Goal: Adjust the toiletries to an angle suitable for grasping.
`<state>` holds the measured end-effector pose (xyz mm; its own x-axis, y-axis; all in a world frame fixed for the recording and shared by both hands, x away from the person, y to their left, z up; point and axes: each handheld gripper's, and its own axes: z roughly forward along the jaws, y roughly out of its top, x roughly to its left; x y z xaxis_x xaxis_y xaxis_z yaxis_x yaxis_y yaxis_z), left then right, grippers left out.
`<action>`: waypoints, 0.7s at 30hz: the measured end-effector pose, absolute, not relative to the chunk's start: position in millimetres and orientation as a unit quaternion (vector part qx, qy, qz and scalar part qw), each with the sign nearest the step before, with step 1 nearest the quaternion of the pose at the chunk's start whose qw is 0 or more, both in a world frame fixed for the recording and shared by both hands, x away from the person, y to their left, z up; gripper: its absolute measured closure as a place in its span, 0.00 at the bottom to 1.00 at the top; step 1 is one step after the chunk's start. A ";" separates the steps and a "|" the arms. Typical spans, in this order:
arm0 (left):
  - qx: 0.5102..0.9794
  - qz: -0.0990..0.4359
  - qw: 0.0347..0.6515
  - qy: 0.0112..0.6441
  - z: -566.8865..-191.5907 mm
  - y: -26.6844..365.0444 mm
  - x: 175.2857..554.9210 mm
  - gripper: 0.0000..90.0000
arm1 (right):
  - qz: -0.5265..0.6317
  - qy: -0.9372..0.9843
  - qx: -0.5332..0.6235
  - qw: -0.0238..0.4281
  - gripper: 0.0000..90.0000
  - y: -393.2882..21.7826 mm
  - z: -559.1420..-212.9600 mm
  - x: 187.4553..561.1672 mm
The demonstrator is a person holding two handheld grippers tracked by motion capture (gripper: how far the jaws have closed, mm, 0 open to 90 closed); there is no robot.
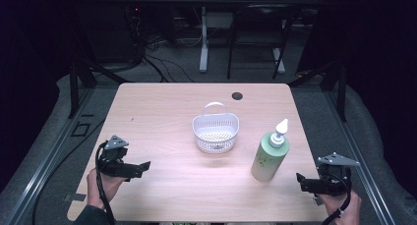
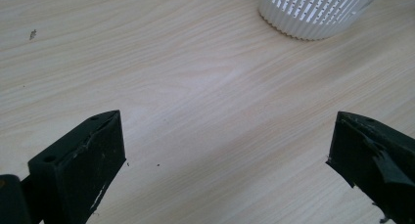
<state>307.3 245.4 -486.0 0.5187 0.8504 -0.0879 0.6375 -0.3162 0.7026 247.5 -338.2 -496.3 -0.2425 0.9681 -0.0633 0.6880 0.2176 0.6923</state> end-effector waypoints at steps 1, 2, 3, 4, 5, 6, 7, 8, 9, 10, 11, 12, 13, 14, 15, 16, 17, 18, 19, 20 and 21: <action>0.796 0.150 0.353 0.469 -486.6 245.5 307.4 0.00 | 0.279 0.738 0.558 0.255 0.00 -337.8 -495.5 246.9; 0.796 0.148 0.353 0.470 -486.8 245.9 307.8 0.00 | 0.282 0.739 0.557 0.254 0.00 -337.1 -494.8 246.3; 0.796 0.148 0.353 0.470 -486.8 245.9 307.8 0.00 | 0.282 0.739 0.557 0.254 0.00 -337.1 -494.8 246.3; 0.796 0.146 0.354 0.469 -487.3 246.4 308.4 0.00 | 0.287 0.739 0.553 0.257 0.00 -336.2 -493.2 245.3; 0.795 0.145 0.356 0.469 -487.5 246.1 308.4 0.00 | 0.290 0.740 0.551 0.256 0.00 -335.4 -492.4 245.0; 0.796 0.145 0.357 0.467 -487.5 245.9 308.4 0.00 | 0.292 0.741 0.548 0.257 0.00 -334.8 -491.8 244.9; 0.797 0.146 0.356 0.465 -487.2 245.9 308.3 0.00 | 0.294 0.741 0.547 0.255 0.00 -333.8 -491.2 244.5; 0.798 0.147 0.357 0.463 -487.1 246.1 308.4 0.00 | 0.298 0.742 0.544 0.253 0.00 -332.3 -490.0 243.7; 0.799 0.146 0.357 0.461 -487.1 246.2 308.3 0.00 | 0.302 0.744 0.540 0.254 0.00 -330.3 -488.2 243.0; 0.799 0.145 0.357 0.462 -487.6 246.3 308.2 0.00 | 0.303 0.744 0.538 0.256 0.00 -328.4 -486.1 242.2; 0.800 0.144 0.357 0.461 -488.1 246.5 308.5 0.00 | 0.307 0.744 0.534 0.260 0.00 -328.1 -484.5 241.7; 0.800 0.143 0.357 0.461 -488.5 246.5 309.0 0.00 | 0.312 0.742 0.535 0.257 0.00 -328.6 -483.8 241.5; 0.800 0.142 0.357 0.461 -488.8 246.3 309.3 0.00 | 0.316 0.740 0.537 0.254 0.00 -329.3 -483.5 241.0; 0.799 0.141 0.358 0.462 -488.9 245.8 309.3 0.00 | 0.319 0.739 0.537 0.253 0.00 -330.4 -483.5 240.8; 0.799 0.141 0.358 0.462 -488.9 245.8 309.3 0.00 | 0.322 0.739 0.536 0.251 0.00 -331.4 -483.1 240.7; 0.801 0.141 0.358 0.459 -488.9 245.4 309.9 0.00 | 0.329 0.736 0.537 0.248 0.00 -331.7 -481.5 240.3; 0.800 0.140 0.358 0.460 -489.2 244.8 310.0 0.00 | 0.338 0.734 0.534 0.248 0.00 -331.5 -479.5 239.6; 0.800 0.139 0.358 0.461 -489.5 244.3 310.2 0.00 | 0.342 0.734 0.530 0.251 0.00 -330.7 -477.2 238.9; 0.800 0.139 0.358 0.461 -489.9 244.0 310.5 0.00 | 0.348 0.734 0.527 0.252 0.00 -329.4 -475.2 237.9; 0.801 0.139 0.357 0.459 -490.0 244.0 310.7 0.00 | 0.352 0.734 0.523 0.252 0.00 -327.9 -473.4 236.8; 0.801 0.139 0.357 0.459 -490.0 244.0 310.7 0.00 | 0.356 0.734 0.519 0.254 0.00 -326.5 -472.0 236.0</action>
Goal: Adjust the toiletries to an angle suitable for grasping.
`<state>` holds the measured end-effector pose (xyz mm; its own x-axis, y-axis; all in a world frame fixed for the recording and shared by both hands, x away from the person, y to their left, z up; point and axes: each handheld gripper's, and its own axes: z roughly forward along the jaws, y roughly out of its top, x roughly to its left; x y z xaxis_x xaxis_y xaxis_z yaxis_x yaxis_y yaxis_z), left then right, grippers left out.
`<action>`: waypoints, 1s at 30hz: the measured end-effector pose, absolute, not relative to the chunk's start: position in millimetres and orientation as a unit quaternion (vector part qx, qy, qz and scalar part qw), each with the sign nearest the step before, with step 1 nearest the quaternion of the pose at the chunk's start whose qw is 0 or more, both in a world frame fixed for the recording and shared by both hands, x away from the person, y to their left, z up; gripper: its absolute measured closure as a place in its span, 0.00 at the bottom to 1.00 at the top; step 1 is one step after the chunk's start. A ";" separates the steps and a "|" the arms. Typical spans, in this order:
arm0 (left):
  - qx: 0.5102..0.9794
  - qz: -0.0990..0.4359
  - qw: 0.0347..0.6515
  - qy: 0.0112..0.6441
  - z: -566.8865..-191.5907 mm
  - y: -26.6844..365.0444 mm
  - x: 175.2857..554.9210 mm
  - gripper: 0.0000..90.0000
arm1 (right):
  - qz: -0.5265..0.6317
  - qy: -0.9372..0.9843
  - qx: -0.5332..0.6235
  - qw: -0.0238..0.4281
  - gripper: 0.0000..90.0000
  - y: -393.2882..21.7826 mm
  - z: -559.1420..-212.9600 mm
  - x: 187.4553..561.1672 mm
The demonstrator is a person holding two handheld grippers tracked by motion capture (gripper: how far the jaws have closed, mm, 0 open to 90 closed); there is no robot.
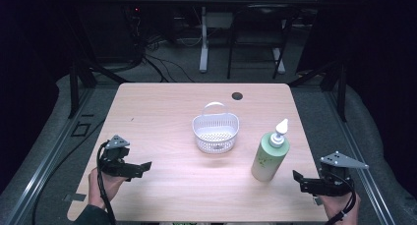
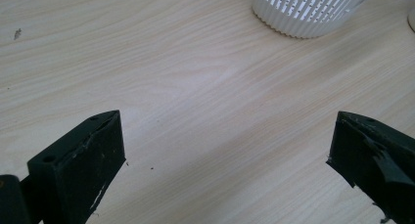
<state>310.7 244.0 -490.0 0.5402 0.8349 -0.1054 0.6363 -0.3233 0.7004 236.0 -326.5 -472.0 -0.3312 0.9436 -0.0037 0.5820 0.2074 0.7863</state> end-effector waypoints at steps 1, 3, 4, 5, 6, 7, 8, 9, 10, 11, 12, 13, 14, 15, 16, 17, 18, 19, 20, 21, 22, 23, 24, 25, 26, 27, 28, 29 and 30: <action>0.802 0.139 0.358 0.458 -490.1 244.0 310.3 0.00 | 0.359 0.734 0.517 0.255 0.00 -325.4 -470.7 235.3; 0.801 0.138 0.359 0.459 -490.1 244.0 310.2 0.00 | 0.363 0.734 0.513 0.257 0.00 -322.8 -467.8 234.1; 0.801 0.138 0.359 0.459 -490.1 244.0 310.2 0.00 | 0.363 0.734 0.513 0.257 0.00 -322.8 -467.8 234.1; 0.803 0.140 0.358 0.455 -489.9 244.5 310.6 0.00 | 0.367 0.734 0.510 0.259 0.00 -321.4 -466.0 233.3; 0.803 0.140 0.358 0.456 -489.9 244.2 310.5 0.00 | 0.370 0.733 0.507 0.261 0.00 -319.2 -463.8 232.6; 0.803 0.141 0.359 0.455 -489.7 244.0 310.4 0.00 | 0.374 0.734 0.502 0.264 0.00 -316.4 -461.4 232.0; 0.803 0.141 0.359 0.455 -489.7 244.0 310.4 0.00 | 0.374 0.734 0.502 0.264 0.00 -316.4 -461.4 232.0; 0.803 0.141 0.359 0.454 -489.5 243.9 310.4 0.00 | 0.379 0.735 0.496 0.264 0.00 -313.2 -459.2 231.9; 0.803 0.141 0.359 0.455 -489.5 243.8 310.3 0.00 | 0.379 0.735 0.496 0.264 0.00 -313.2 -459.2 231.9; 0.802 0.142 0.360 0.454 -489.4 243.8 310.4 0.00 | 0.382 0.736 0.493 0.264 0.00 -311.9 -458.3 232.1; 0.803 0.142 0.360 0.453 -489.5 243.9 310.7 0.00 | 0.388 0.735 0.489 0.265 0.00 -309.2 -456.2 232.1; 0.804 0.142 0.359 0.452 -489.6 243.8 310.8 0.00 | 0.390 0.735 0.486 0.266 0.00 -308.1 -455.1 232.3; 0.804 0.141 0.360 0.452 -489.7 243.7 310.8 0.00 | 0.394 0.735 0.483 0.268 0.00 -306.9 -454.0 232.3; 0.801 0.140 0.362 0.455 -489.9 243.0 310.7 0.00 | 0.398 0.734 0.480 0.268 0.00 -305.9 -452.9 232.5; 0.802 0.140 0.362 0.454 -489.9 242.8 310.7 0.00 | 0.404 0.735 0.476 0.266 0.00 -304.9 -452.0 233.1; 0.802 0.139 0.362 0.454 -489.9 242.7 310.8 0.00 | 0.407 0.735 0.473 0.266 0.00 -304.5 -451.2 233.5; 0.802 0.139 0.362 0.454 -489.9 242.7 310.8 0.00 | 0.407 0.735 0.473 0.266 0.00 -304.5 -451.2 233.5; 0.804 0.141 0.361 0.451 -489.8 242.6 311.0 0.00 | 0.413 0.735 0.468 0.264 0.00 -303.1 -450.0 235.2; 0.804 0.141 0.361 0.451 -489.8 242.6 311.0 0.00 | 0.413 0.735 0.468 0.264 0.00 -303.1 -450.0 235.2; 0.805 0.140 0.361 0.450 -490.1 242.5 311.4 0.00 | 0.421 0.735 0.463 0.261 0.00 -301.3 -448.9 236.9; 0.805 0.139 0.361 0.450 -490.3 242.4 311.6 0.00 | 0.424 0.737 0.459 0.258 0.00 -300.3 -448.4 238.2; 0.805 0.139 0.361 0.450 -490.5 242.3 311.7 0.00 | 0.428 0.738 0.454 0.259 0.00 -299.4 -447.9 239.1; 0.803 0.137 0.362 0.453 -490.7 241.6 311.4 0.00 | 0.429 0.738 0.452 0.258 0.00 -298.4 -447.2 240.0; 0.803 0.137 0.363 0.452 -490.6 241.4 311.5 0.00 | 0.431 0.740 0.448 0.257 0.00 -297.7 -446.6 241.4; 0.803 0.137 0.363 0.452 -490.6 241.4 311.5 0.00 | 0.431 0.740 0.448 0.257 0.00 -297.7 -446.6 241.4; 0.804 0.136 0.365 0.449 -490.4 241.6 311.6 0.00 | 0.437 0.740 0.444 0.255 0.00 -296.8 -445.8 244.2; 0.805 0.136 0.367 0.447 -490.3 241.7 311.8 0.00 | 0.438 0.742 0.441 0.251 0.00 -296.6 -445.6 246.3; 0.805 0.136 0.366 0.447 -490.3 241.6 311.7 0.00 | 0.442 0.740 0.441 0.249 0.00 -296.8 -445.3 247.7; 0.805 0.136 0.366 0.447 -490.3 241.6 311.7 0.00 | 0.442 0.740 0.441 0.249 0.00 -296.8 -445.3 247.7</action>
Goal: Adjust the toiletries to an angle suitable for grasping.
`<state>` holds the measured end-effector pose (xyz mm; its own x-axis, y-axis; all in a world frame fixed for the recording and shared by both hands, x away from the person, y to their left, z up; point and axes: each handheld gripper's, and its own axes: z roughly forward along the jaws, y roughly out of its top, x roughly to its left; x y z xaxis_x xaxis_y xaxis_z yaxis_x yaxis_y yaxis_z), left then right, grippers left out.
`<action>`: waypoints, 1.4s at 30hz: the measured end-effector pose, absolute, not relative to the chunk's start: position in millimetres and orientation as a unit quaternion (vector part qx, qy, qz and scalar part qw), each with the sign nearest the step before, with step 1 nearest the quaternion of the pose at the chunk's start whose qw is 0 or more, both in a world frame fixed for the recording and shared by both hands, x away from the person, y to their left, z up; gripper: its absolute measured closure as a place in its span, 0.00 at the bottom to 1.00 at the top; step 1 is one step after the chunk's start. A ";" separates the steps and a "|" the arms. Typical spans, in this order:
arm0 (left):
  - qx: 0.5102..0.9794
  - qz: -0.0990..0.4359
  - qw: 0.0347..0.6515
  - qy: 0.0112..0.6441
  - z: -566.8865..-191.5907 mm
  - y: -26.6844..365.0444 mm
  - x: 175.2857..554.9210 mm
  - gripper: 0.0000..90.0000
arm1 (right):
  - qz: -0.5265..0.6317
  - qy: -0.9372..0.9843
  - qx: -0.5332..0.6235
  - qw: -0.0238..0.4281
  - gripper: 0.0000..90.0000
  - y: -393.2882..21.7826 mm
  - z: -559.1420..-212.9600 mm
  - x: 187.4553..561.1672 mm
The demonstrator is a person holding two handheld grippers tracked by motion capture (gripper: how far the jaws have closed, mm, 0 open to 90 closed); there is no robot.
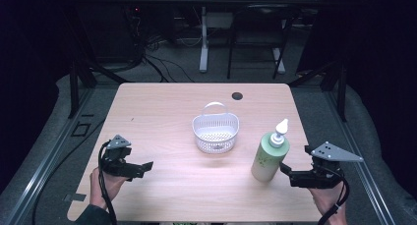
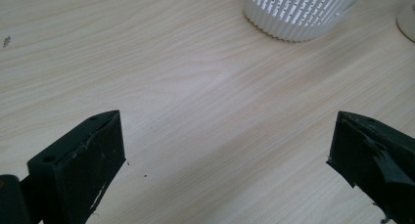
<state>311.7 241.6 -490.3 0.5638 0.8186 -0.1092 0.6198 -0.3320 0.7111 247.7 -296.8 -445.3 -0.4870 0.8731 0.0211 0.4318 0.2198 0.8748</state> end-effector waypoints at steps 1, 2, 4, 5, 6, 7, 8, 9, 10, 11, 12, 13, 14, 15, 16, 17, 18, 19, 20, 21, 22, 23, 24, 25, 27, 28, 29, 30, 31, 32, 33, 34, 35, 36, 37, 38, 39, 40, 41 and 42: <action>0.806 0.136 0.367 0.445 -490.4 241.4 312.0 0.00 | 0.447 0.741 0.437 0.247 0.00 -297.6 -444.7 251.1; 0.806 0.135 0.367 0.445 -490.6 241.1 312.2 0.00 | 0.450 0.739 0.437 0.243 0.00 -297.6 -444.2 252.1; 0.806 0.135 0.367 0.444 -490.9 240.2 312.5 0.00 | 0.454 0.739 0.434 0.244 0.00 -298.3 -443.2 253.8; 0.808 0.134 0.365 0.443 -490.6 240.0 312.6 0.00 | 0.456 0.738 0.432 0.246 0.00 -298.5 -442.3 254.4; 0.809 0.136 0.365 0.441 -490.9 239.6 312.8 0.00 | 0.459 0.737 0.431 0.246 0.00 -298.8 -441.5 255.1; 0.809 0.135 0.365 0.441 -491.0 239.0 312.8 0.00 | 0.460 0.736 0.431 0.246 0.00 -298.8 -440.5 255.9; 0.808 0.134 0.365 0.442 -491.1 238.4 312.7 0.00 | 0.462 0.736 0.429 0.245 0.00 -298.6 -439.5 256.6; 0.809 0.133 0.364 0.442 -491.0 238.2 312.7 0.00 | 0.464 0.736 0.428 0.246 0.00 -298.2 -438.5 257.6; 0.809 0.133 0.364 0.442 -491.0 238.2 312.7 0.00 | 0.466 0.735 0.427 0.245 0.00 -297.6 -437.5 258.7; 0.810 0.133 0.364 0.439 -491.0 238.1 313.0 0.00 | 0.467 0.735 0.425 0.245 0.00 -296.7 -436.8 259.9; 0.810 0.133 0.364 0.439 -491.0 238.1 313.0 0.00 | 0.467 0.735 0.425 0.245 0.00 -296.7 -436.8 259.9; 0.810 0.133 0.365 0.440 -491.0 238.0 312.9 0.00 | 0.469 0.737 0.420 0.246 0.00 -294.9 -435.3 262.2; 0.810 0.133 0.365 0.440 -491.0 238.1 312.9 0.00 | 0.470 0.738 0.418 0.245 0.00 -293.8 -434.6 263.5; 0.811 0.134 0.364 0.439 -490.7 238.4 313.0 0.00 | 0.471 0.739 0.414 0.246 0.00 -292.8 -433.8 264.7; 0.811 0.134 0.364 0.439 -490.7 238.4 313.0 0.00 | 0.472 0.740 0.412 0.245 0.00 -291.5 -432.9 266.0; 0.811 0.134 0.364 0.438 -490.6 238.4 312.9 0.00 | 0.474 0.741 0.408 0.244 0.00 -290.5 -432.0 267.2; 0.811 0.134 0.364 0.438 -490.6 238.4 312.9 0.00 | 0.474 0.741 0.408 0.244 0.00 -290.5 -432.0 267.2; 0.811 0.134 0.365 0.438 -490.7 238.1 312.8 0.00 | 0.476 0.742 0.405 0.244 0.00 -289.3 -430.4 269.8; 0.811 0.134 0.365 0.438 -490.7 238.1 312.8 0.00 | 0.476 0.742 0.405 0.244 0.00 -289.3 -430.4 269.8; 0.811 0.136 0.365 0.437 -490.6 238.2 312.9 0.00 | 0.480 0.741 0.403 0.241 0.00 -288.1 -429.4 272.5; 0.811 0.136 0.365 0.437 -490.6 238.2 312.9 0.00 | 0.479 0.743 0.400 0.242 0.00 -287.9 -429.1 274.0; 0.810 0.136 0.365 0.437 -490.6 238.0 312.9 0.00 | 0.482 0.742 0.401 0.239 0.00 -287.2 -428.8 275.3; 0.811 0.136 0.365 0.436 -490.6 238.1 312.9 0.00 | 0.482 0.742 0.399 0.242 0.00 -286.9 -428.6 276.8; 0.811 0.136 0.365 0.436 -490.6 238.0 312.9 0.00 | 0.482 0.743 0.398 0.240 0.00 -285.9 -428.6 278.0; 0.811 0.138 0.366 0.435 -490.9 237.7 313.0 0.00 | 0.482 0.743 0.397 0.241 0.00 -284.3 -428.5 280.3; 0.811 0.138 0.366 0.435 -490.8 237.7 313.0 0.00 | 0.482 0.744 0.395 0.241 0.00 -284.0 -428.3 281.6; 0.811 0.138 0.366 0.435 -490.8 237.6 313.0 0.00 | 0.483 0.744 0.395 0.241 0.00 -283.4 -427.9 282.5; 0.812 0.138 0.365 0.435 -490.9 237.6 313.1 0.00 | 0.484 0.743 0.395 0.242 0.00 -282.8 -427.6 283.4; 0.812 0.136 0.364 0.436 -490.7 237.5 313.0 0.00 | 0.485 0.743 0.393 0.241 0.00 -282.6 -427.0 284.4; 0.813 0.135 0.362 0.436 -490.6 237.6 313.1 0.00 | 0.486 0.742 0.393 0.242 0.00 -282.6 -426.5 285.5; 0.812 0.136 0.364 0.436 -490.8 237.5 313.1 0.00 | 0.488 0.741 0.394 0.240 0.00 -282.4 -426.1 286.4; 0.812 0.137 0.364 0.435 -490.8 237.5 313.1 0.00 | 0.490 0.740 0.394 0.238 0.00 -282.2 -425.6 287.2; 0.812 0.138 0.364 0.435 -490.8 237.5 313.1 0.00 | 0.491 0.740 0.391 0.240 0.00 -282.2 -425.3 288.3; 0.812 0.138 0.364 0.435 -490.8 237.4 313.1 0.00 | 0.493 0.739 0.393 0.239 0.00 -281.7 -424.8 288.8; 0.812 0.137 0.365 0.435 -490.8 237.4 313.1 0.00 | 0.494 0.739 0.390 0.239 0.00 -281.7 -424.5 289.9; 0.812 0.137 0.365 0.435 -490.8 237.4 313.1 0.00 | 0.497 0.738 0.390 0.237 0.00 -281.2 -424.0 290.4; 0.812 0.137 0.365 0.434 -490.8 237.3 313.1 0.00 | 0.497 0.737 0.391 0.238 0.00 -280.5 -423.5 290.7; 0.812 0.137 0.365 0.434 -490.8 237.3 313.1 0.00 | 0.499 0.738 0.389 0.236 0.00 -280.3 -423.1 291.4; 0.812 0.137 0.365 0.435 -490.8 237.3 313.2 0.00 | 0.503 0.736 0.389 0.232 0.01 -280.1 -422.7 292.0; 0.812 0.137 0.365 0.435 -490.8 237.3 313.2 0.00 | 0.503 0.736 0.389 0.232 0.01 -280.1 -422.7 292.0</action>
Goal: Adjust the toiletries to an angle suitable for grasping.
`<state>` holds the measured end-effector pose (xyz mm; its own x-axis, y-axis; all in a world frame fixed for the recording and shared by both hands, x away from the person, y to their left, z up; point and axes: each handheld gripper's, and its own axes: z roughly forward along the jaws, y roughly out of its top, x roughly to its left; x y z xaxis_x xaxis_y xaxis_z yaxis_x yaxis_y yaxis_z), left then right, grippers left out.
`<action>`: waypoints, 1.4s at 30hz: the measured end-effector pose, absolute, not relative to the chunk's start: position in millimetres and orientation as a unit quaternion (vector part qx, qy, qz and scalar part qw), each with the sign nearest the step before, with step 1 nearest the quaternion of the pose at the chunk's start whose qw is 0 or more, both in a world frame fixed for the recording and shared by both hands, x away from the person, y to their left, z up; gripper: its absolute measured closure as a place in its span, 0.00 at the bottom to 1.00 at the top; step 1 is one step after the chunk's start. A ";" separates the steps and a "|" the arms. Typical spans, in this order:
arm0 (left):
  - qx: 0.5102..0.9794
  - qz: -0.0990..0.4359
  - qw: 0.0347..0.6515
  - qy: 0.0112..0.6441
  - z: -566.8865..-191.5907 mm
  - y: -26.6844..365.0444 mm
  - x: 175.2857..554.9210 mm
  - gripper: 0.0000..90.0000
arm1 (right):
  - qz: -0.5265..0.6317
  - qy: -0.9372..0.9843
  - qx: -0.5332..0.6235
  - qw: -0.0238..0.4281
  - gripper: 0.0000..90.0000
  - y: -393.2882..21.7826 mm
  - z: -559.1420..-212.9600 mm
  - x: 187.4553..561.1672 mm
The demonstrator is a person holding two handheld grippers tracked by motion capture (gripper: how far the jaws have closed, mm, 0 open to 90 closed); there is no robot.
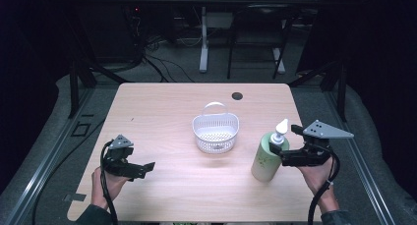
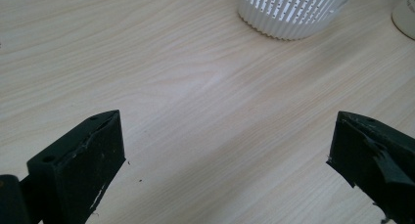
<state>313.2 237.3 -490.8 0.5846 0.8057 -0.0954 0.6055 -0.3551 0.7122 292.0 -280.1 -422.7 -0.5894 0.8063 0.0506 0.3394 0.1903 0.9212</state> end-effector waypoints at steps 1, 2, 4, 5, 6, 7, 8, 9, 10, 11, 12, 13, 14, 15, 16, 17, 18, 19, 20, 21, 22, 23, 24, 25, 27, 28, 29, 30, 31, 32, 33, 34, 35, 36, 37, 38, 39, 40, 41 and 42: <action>0.812 0.136 0.365 0.434 -490.6 237.4 313.2 0.00 | 0.507 0.733 0.388 0.233 0.03 -279.8 -421.8 292.8; 0.812 0.136 0.365 0.434 -490.6 237.4 313.2 0.00 | 0.507 0.733 0.388 0.233 0.03 -279.8 -421.8 292.8; 0.812 0.136 0.366 0.434 -490.5 237.3 313.0 0.00 | 0.509 0.732 0.387 0.237 0.08 -279.5 -421.1 293.2; 0.812 0.136 0.366 0.434 -490.5 237.5 313.1 0.00 | 0.513 0.729 0.387 0.235 0.16 -278.9 -420.6 292.6; 0.812 0.136 0.366 0.434 -490.5 237.5 313.1 0.00 | 0.514 0.728 0.385 0.240 0.18 -278.9 -420.4 292.6; 0.812 0.136 0.365 0.434 -490.6 237.5 313.1 0.00 | 0.515 0.728 0.382 0.242 0.22 -278.9 -420.1 292.5; 0.812 0.137 0.365 0.435 -490.5 237.5 313.2 0.00 | 0.515 0.728 0.382 0.242 0.22 -278.9 -420.1 292.5; 0.811 0.138 0.365 0.435 -490.9 237.1 313.3 0.00 | 0.520 0.725 0.377 0.248 0.29 -279.0 -419.0 291.0; 0.812 0.136 0.364 0.435 -490.8 237.3 313.4 0.00 | 0.524 0.723 0.373 0.251 0.31 -279.4 -418.5 290.6; 0.811 0.136 0.364 0.436 -490.9 237.0 313.2 0.00 | 0.527 0.721 0.371 0.252 0.34 -279.8 -417.9 289.8; 0.813 0.135 0.364 0.435 -490.7 237.3 313.4 0.00 | 0.531 0.720 0.370 0.249 0.36 -279.7 -417.4 288.9; 0.812 0.135 0.363 0.436 -490.7 237.2 313.2 0.00 | 0.533 0.720 0.366 0.251 0.38 -279.9 -417.0 288.8; 0.812 0.135 0.363 0.436 -490.7 237.2 313.2 0.00 | 0.533 0.720 0.366 0.251 0.38 -279.9 -417.0 288.8; 0.812 0.136 0.365 0.436 -490.8 237.1 313.2 0.00 | 0.538 0.720 0.360 0.250 0.42 -280.3 -416.6 288.1; 0.812 0.136 0.364 0.436 -490.8 237.0 313.2 0.00 | 0.539 0.721 0.358 0.249 0.44 -280.4 -416.5 288.0; 0.813 0.136 0.363 0.434 -490.7 237.2 313.3 0.00 | 0.541 0.721 0.356 0.248 0.46 -280.5 -416.4 287.7; 0.813 0.136 0.363 0.434 -490.7 237.2 313.3 0.00 | 0.543 0.721 0.354 0.246 0.48 -280.7 -416.4 287.6; 0.813 0.135 0.362 0.436 -490.8 236.8 313.2 0.00 | 0.544 0.721 0.353 0.245 0.49 -281.0 -416.4 287.7; 0.812 0.135 0.362 0.437 -491.0 236.7 313.2 0.00 | 0.545 0.721 0.352 0.245 0.50 -281.2 -416.5 287.6; 0.812 0.134 0.363 0.437 -490.9 236.9 313.3 0.00 | 0.545 0.721 0.351 0.244 0.51 -281.2 -416.5 287.6; 0.812 0.134 0.363 0.437 -490.9 236.9 313.3 0.00 | 0.545 0.721 0.351 0.244 0.51 -281.2 -416.5 287.6; 0.812 0.135 0.362 0.437 -491.0 236.8 313.4 0.00 | 0.546 0.721 0.350 0.243 0.52 -281.1 -416.7 287.5; 0.812 0.135 0.362 0.437 -491.1 236.8 313.4 0.00 | 0.548 0.721 0.349 0.241 0.54 -280.9 -417.0 287.4; 0.811 0.134 0.363 0.439 -491.2 236.7 313.3 0.00 | 0.548 0.721 0.347 0.243 0.56 -280.8 -417.1 287.0; 0.811 0.135 0.362 0.439 -491.2 236.7 313.3 0.00 | 0.548 0.722 0.344 0.245 0.57 -280.8 -417.1 286.9; 0.811 0.134 0.363 0.439 -491.2 236.6 313.3 0.00 | 0.550 0.721 0.343 0.245 0.60 -280.4 -417.0 286.5; 0.811 0.134 0.362 0.440 -491.5 236.3 313.4 0.00 | 0.550 0.722 0.341 0.245 0.61 -280.5 -417.0 286.3; 0.811 0.134 0.362 0.440 -491.5 236.3 313.4 0.00 | 0.550 0.722 0.341 0.245 0.61 -280.5 -417.0 286.3; 0.812 0.134 0.361 0.438 -491.6 236.2 313.8 0.00 | 0.552 0.720 0.340 0.248 0.63 -281.3 -416.9 286.2; 0.812 0.134 0.361 0.438 -491.6 236.2 313.8 0.00 | 0.552 0.720 0.340 0.248 0.63 -281.3 -416.9 286.2; 0.813 0.134 0.360 0.437 -491.8 236.1 314.2 0.00 | 0.556 0.718 0.340 0.246 0.66 -282.2 -417.0 285.8; 0.813 0.134 0.360 0.437 -491.8 236.1 314.2 0.00 | 0.556 0.718 0.340 0.246 0.66 -282.2 -417.0 285.8; 0.813 0.134 0.360 0.438 -491.9 235.9 314.2 0.00 | 0.561 0.714 0.340 0.246 0.68 -283.6 -417.0 285.4; 0.813 0.134 0.359 0.437 -491.8 235.8 314.2 0.00 | 0.562 0.713 0.340 0.246 0.69 -284.2 -417.0 285.4; 0.814 0.134 0.359 0.437 -491.7 235.8 314.1 0.00 | 0.563 0.711 0.341 0.246 0.71 -284.5 -417.0 285.1; 0.814 0.134 0.359 0.437 -491.7 235.8 314.1 0.00 | 0.565 0.711 0.340 0.244 0.72 -285.0 -417.2 285.1; 0.813 0.133 0.360 0.438 -491.8 235.4 313.9 0.00 | 0.567 0.710 0.340 0.244 0.73 -285.2 -417.3 285.0; 0.813 0.133 0.360 0.438 -491.8 235.4 313.9 0.00 | 0.567 0.710 0.340 0.244 0.73 -285.2 -417.3 285.0; 0.813 0.133 0.360 0.438 -491.8 235.3 313.9 0.00 | 0.568 0.709 0.338 0.246 0.74 -285.0 -417.9 285.1; 0.813 0.133 0.360 0.438 -491.8 235.3 313.9 0.00 | 0.568 0.709 0.338 0.246 0.74 -285.0 -417.9 285.1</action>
